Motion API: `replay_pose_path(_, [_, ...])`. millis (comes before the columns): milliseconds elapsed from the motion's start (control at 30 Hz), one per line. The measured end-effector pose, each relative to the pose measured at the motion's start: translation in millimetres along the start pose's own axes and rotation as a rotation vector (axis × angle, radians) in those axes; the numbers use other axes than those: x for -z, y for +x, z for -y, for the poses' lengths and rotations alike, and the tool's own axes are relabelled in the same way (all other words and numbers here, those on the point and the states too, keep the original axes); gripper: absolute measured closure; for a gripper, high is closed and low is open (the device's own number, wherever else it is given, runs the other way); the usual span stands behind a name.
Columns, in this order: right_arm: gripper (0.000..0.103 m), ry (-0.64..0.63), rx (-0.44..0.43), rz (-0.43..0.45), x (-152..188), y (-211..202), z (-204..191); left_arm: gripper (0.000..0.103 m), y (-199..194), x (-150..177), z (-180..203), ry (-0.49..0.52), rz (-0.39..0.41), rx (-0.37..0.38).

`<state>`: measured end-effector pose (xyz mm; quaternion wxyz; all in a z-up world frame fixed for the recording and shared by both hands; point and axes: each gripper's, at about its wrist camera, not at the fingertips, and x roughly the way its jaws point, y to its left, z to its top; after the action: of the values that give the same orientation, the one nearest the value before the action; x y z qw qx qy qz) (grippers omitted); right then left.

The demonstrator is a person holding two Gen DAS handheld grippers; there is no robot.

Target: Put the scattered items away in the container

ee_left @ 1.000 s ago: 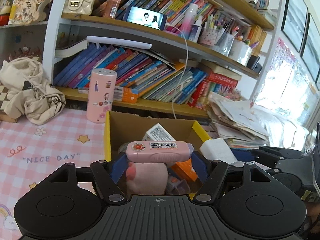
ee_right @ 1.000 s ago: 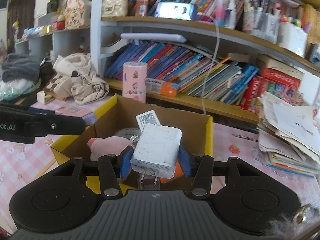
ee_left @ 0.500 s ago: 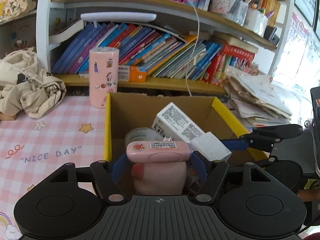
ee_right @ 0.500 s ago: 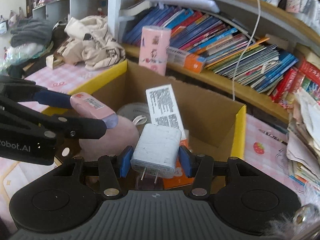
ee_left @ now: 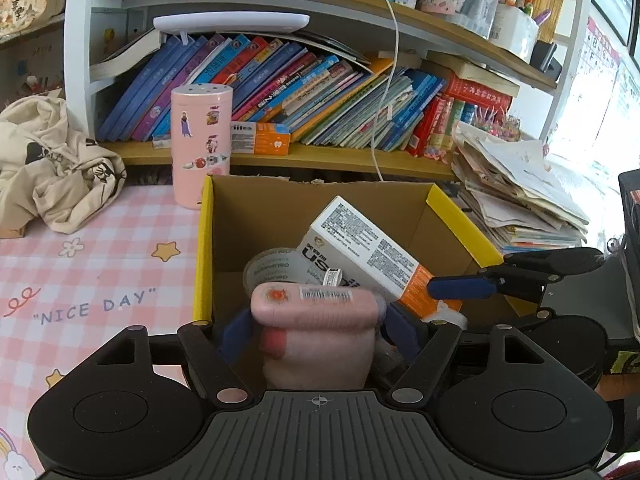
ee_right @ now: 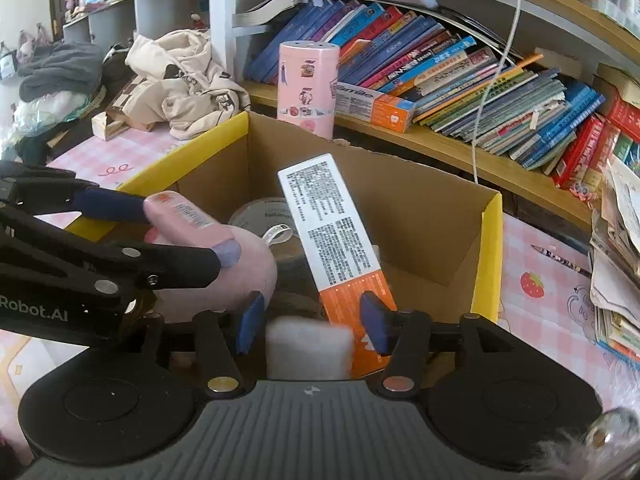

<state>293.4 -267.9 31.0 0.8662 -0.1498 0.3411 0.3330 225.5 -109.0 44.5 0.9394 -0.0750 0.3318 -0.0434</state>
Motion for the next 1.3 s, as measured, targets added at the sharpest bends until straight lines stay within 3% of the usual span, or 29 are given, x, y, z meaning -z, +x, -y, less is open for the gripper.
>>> replay_pose_path(67, [0.044, 0.009, 0.003, 0.009, 1, -3, 1, 0.022, -4, 0, 1, -0.001, 0.016, -0.003])
replay_pose_path(500, [0.04, 0.027, 0.039, 0.081, 10, -32, -6, 0.02, -38, 8, 10, -0.011, 0.107, -0.021])
replay_pose_path(900, [0.02, 0.045, 0.158, 0.255, 33, -80, -24, 0.008, -80, 27, 22, -0.007, 0.281, -0.155])
replay_pose_path(1300, [0.017, 0.079, 0.175, 0.216, 51, -96, -59, 0.007, -106, 53, 4, -0.037, 0.248, -0.168])
